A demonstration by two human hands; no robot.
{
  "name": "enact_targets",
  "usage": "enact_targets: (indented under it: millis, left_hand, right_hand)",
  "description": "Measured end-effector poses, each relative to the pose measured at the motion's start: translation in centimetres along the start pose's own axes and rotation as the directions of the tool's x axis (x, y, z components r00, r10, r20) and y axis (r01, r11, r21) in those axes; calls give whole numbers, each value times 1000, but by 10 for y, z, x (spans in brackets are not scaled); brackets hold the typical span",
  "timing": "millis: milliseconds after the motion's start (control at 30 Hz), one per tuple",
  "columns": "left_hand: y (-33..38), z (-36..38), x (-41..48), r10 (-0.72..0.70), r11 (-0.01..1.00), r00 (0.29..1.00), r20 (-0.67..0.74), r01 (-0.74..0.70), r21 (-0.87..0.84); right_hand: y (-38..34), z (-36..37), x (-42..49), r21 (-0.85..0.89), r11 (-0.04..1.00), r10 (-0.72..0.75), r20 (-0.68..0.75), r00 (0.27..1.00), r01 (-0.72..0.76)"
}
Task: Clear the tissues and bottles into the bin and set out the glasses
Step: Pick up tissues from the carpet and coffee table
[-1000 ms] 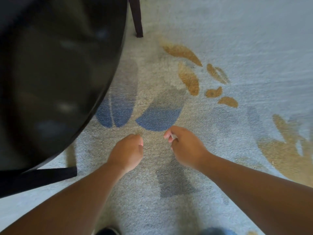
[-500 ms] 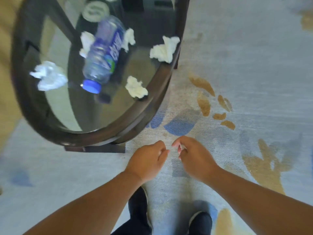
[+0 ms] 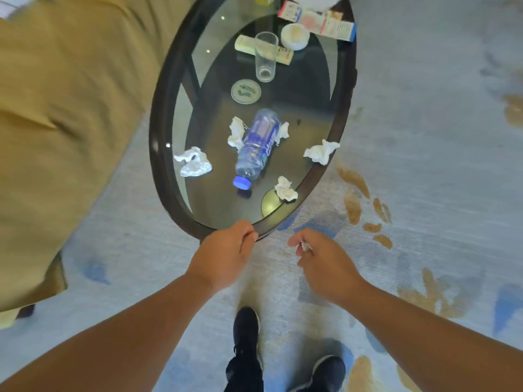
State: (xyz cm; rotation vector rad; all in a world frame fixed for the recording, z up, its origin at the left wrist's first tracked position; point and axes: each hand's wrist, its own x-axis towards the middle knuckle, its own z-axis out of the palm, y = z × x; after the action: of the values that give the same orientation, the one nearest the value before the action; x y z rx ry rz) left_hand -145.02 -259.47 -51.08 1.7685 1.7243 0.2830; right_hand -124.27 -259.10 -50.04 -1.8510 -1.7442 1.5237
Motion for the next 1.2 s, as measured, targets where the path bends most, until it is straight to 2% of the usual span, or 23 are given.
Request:
enact_targets:
  millis: [133, 333, 500, 667, 900, 1200]
  left_hand:
    - [-7, -17, -4, -14, 1000, 1000, -19, 13, -29]
    - [1, -40, -6, -38, 993, 999, 3, 38, -110]
    - [5, -53, 13, -4, 991, 997, -79, -7, -135]
    - [7, -49, 36, -31, 992, 999, -40, 26, -123]
    - [24, -40, 78, -117, 985, 992, -40, 111, -135]
    - [50, -8, 134, -120, 986, 990, 71, 128, -111]
  right_hand:
    - [-20, -4, -5, -29, 999, 32, -10, 999, -33]
    - [-46, -20, -21, 58, 993, 108, -55, 993, -104]
    - [-59, -33, -1, 66, 993, 104, -81, 991, -98]
    - [-56, -41, 26, 58, 994, 98, -88, 991, -93]
    - [-47, -68, 74, 14, 996, 83, 1, 997, -83]
    - [-28, -111, 124, -56, 992, 116, 108, 987, -110]
